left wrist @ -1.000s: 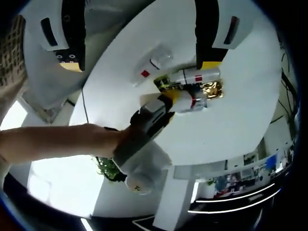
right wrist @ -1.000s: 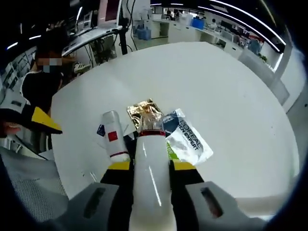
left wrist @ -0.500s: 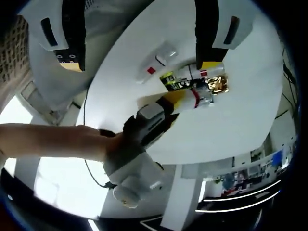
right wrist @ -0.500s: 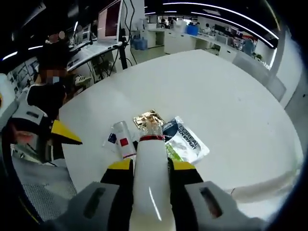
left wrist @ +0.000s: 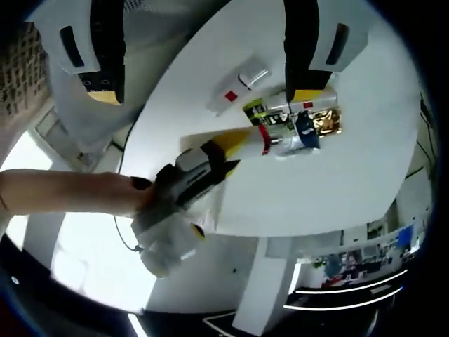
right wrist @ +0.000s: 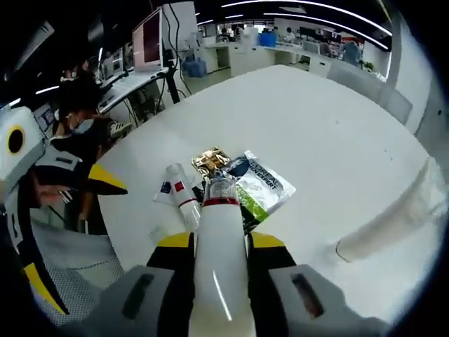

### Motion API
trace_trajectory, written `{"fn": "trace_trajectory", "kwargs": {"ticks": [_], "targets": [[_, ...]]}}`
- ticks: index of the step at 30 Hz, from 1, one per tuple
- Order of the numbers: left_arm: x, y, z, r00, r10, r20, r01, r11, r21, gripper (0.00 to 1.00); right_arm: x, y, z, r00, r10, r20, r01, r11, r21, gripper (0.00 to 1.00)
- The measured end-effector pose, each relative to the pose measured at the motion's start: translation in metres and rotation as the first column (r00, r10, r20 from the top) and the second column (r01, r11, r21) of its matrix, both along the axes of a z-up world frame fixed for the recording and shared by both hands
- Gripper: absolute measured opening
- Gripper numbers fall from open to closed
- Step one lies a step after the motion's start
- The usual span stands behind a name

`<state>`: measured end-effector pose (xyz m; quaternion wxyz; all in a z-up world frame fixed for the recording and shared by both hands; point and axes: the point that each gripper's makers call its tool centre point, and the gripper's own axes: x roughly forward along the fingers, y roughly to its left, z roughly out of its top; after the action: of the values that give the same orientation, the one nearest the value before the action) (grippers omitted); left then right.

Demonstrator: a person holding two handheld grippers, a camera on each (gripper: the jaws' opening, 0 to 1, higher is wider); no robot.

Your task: Arrange the skincare products in the storage area until every visible bottle or jar stands upright without overlapping.

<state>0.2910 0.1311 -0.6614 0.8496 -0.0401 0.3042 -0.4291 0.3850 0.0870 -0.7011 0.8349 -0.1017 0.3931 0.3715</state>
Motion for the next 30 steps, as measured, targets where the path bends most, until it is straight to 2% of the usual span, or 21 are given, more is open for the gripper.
{"fn": "trace_trajectory", "kwargs": {"ticks": [5,6,7,9,12,16,19,23,25,28,30], "targets": [[0.008,-0.011,0.013,0.999,0.039,-0.017,-0.04,0.996,-0.081,0.93,-0.003,-0.011,0.025,0.999,-0.037,-0.019,0.039,0.989,0.143,0.27],[0.009,-0.016,0.021,0.998,0.052,-0.03,-0.056,0.989,-0.134,0.93,-0.004,-0.012,0.029,0.999,-0.036,-0.02,0.039,0.986,0.163,0.27],[0.011,-0.018,0.026,0.997,0.066,-0.041,-0.072,0.984,-0.166,0.93,-0.005,-0.015,0.034,0.998,-0.043,-0.036,0.049,0.98,0.195,0.27],[0.015,-0.023,0.039,0.995,0.087,-0.049,-0.096,0.968,-0.231,0.94,-0.006,-0.019,0.041,0.999,-0.033,-0.026,0.039,0.973,0.225,0.27],[0.019,-0.028,0.047,0.994,0.085,-0.063,-0.099,0.958,-0.268,0.95,-0.009,-0.027,0.049,0.999,-0.039,-0.036,0.047,0.962,0.269,0.27],[0.022,-0.041,0.061,0.994,0.069,-0.087,-0.095,0.935,-0.341,0.96,-0.017,-0.037,0.059,0.998,-0.041,-0.044,0.053,0.94,0.337,0.27],[0.026,-0.052,0.067,0.994,0.06,-0.095,-0.091,0.924,-0.371,0.97,-0.024,-0.044,0.067,0.997,-0.044,-0.056,0.062,0.917,0.393,0.27],[0.031,-0.064,0.075,0.991,0.058,-0.122,-0.105,0.901,-0.422,0.97,-0.033,-0.055,0.083,0.997,-0.051,-0.053,0.07,0.868,0.492,0.27],[0.033,-0.071,0.079,0.989,0.059,-0.139,-0.116,0.882,-0.456,0.97,-0.035,-0.062,0.089,0.995,-0.071,-0.076,0.101,0.839,0.535,0.27],[0.036,-0.084,0.086,0.985,0.046,-0.166,-0.125,0.852,-0.509,0.96,-0.038,-0.073,0.095,0.993,-0.088,-0.084,0.12,0.811,0.573,0.27],[0.039,-0.09,0.086,0.983,0.038,-0.177,-0.127,0.843,-0.523,0.96,-0.04,-0.077,0.099,0.992,-0.089,-0.084,0.122,0.796,0.593,0.27]]}}
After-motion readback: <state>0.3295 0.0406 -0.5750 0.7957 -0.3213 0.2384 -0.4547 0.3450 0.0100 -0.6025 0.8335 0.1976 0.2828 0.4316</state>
